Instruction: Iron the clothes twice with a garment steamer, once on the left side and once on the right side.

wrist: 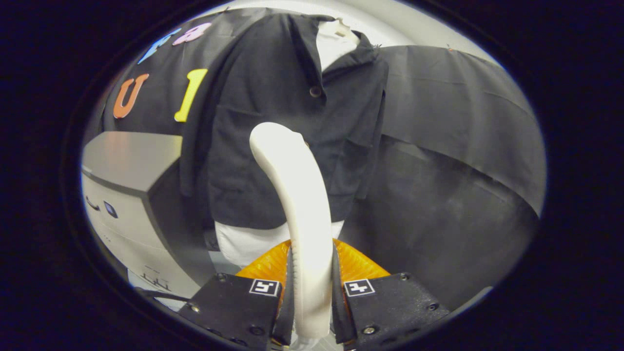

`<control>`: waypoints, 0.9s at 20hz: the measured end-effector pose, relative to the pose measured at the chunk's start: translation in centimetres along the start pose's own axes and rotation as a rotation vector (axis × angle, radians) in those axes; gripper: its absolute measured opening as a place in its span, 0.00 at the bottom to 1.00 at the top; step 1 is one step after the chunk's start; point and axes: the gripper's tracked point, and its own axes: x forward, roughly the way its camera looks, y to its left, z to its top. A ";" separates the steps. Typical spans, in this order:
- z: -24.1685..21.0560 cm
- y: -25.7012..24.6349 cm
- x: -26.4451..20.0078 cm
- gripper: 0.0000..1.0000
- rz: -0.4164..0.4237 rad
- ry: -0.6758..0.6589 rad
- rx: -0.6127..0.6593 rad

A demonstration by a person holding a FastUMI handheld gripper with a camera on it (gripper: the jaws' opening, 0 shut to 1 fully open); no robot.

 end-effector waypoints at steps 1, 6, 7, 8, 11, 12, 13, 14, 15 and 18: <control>0.1 0.0 -0.1 0.35 0.006 -0.017 0.006; 0.3 -0.2 -0.2 0.35 0.056 -0.090 0.039; 0.7 -0.2 -0.4 0.35 0.067 -0.111 0.042; 0.9 -0.1 -0.5 0.35 0.077 -0.135 0.046; 0.5 -0.2 -1.1 0.35 0.123 -0.202 0.074; 0.6 -0.3 -1.2 0.35 0.145 -0.227 0.088; 0.7 -0.4 -1.3 0.35 0.174 -0.248 0.092; 0.9 -0.4 -1.8 0.35 0.205 -0.268 0.097; 0.9 -0.5 -2.0 0.35 0.231 -0.286 0.098; 1.1 -0.7 -2.4 0.35 0.285 -0.351 0.113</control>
